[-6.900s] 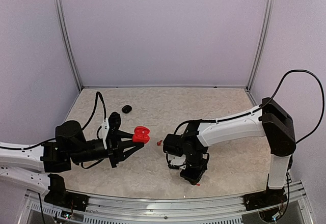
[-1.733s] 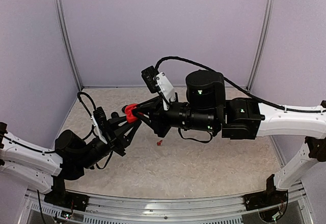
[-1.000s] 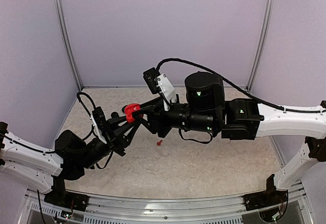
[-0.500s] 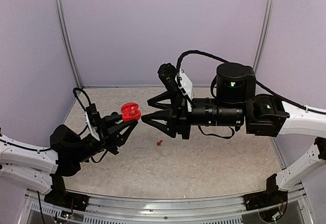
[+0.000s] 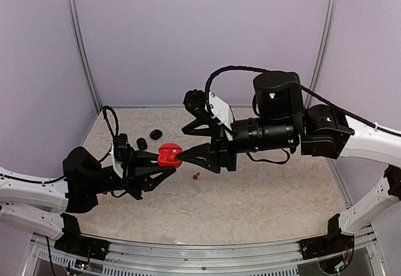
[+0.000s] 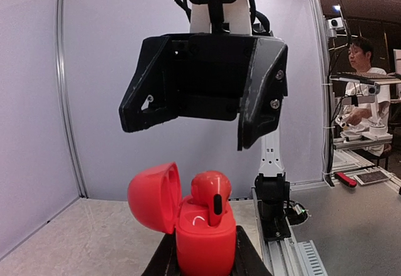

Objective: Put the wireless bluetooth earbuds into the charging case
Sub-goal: Insert the left earbud into the left side groove of the charging case, then adjust the left earbud in the left side groove of the charging case, then pick up the right earbud from the center of the board.

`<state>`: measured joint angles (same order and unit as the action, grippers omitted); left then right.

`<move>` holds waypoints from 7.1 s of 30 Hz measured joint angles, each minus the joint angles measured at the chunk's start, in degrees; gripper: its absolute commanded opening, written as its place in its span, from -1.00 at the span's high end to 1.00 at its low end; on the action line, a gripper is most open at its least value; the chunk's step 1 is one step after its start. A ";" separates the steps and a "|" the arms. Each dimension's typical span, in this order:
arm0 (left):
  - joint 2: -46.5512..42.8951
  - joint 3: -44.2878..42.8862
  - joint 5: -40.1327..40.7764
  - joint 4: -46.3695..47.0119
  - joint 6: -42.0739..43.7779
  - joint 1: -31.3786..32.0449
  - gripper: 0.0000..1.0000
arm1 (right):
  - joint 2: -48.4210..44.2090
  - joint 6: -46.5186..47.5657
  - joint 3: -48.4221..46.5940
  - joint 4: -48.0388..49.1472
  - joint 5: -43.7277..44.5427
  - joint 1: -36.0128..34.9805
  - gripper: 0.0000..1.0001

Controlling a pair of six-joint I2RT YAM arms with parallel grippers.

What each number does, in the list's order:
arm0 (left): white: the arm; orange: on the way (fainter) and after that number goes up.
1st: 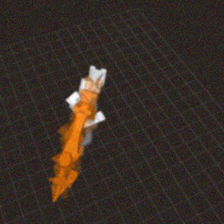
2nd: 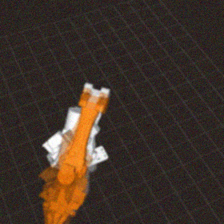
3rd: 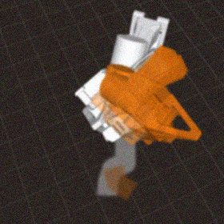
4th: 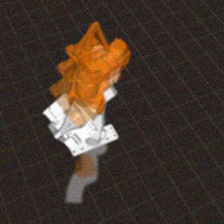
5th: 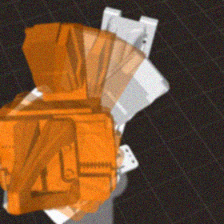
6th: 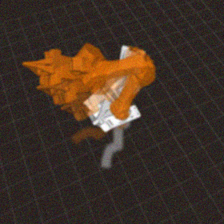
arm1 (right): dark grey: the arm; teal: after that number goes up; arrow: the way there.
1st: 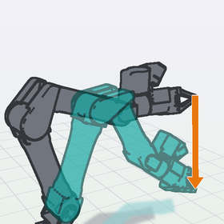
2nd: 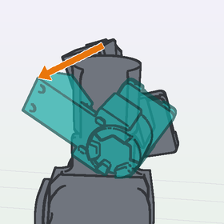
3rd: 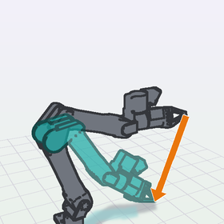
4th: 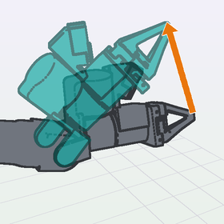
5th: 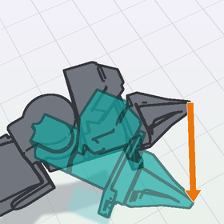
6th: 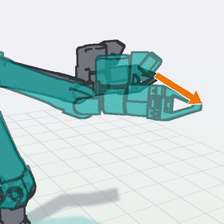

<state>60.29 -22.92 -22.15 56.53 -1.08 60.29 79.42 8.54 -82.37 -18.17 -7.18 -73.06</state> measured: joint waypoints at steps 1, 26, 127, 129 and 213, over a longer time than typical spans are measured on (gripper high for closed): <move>0.11 -0.09 -0.46 0.00 -0.22 0.00 1.00 | 0.22 0.07 0.00 -0.37 0.09 0.00 -0.22; 2.45 -0.87 -4.59 0.07 -1.70 0.00 1.00 | 1.49 0.70 -0.35 -2.23 2.05 0.00 -0.22; 3.67 -0.09 1.64 4.00 -3.17 0.04 1.00 | 7.61 -0.79 -8.02 -7.04 14.32 -1.27 -0.22; 3.76 0.00 1.95 4.48 -3.30 -0.13 1.00 | 8.22 -0.39 -8.94 -7.52 15.76 -1.64 -0.22; -10.01 8.15 15.13 -4.55 -17.11 -14.36 1.00 | 51.04 5.53 -20.57 -12.83 -15.15 24.61 0.12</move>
<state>50.28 -14.76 -7.03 51.99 -18.20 45.93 130.45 14.06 -102.94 -31.00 -22.33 -48.45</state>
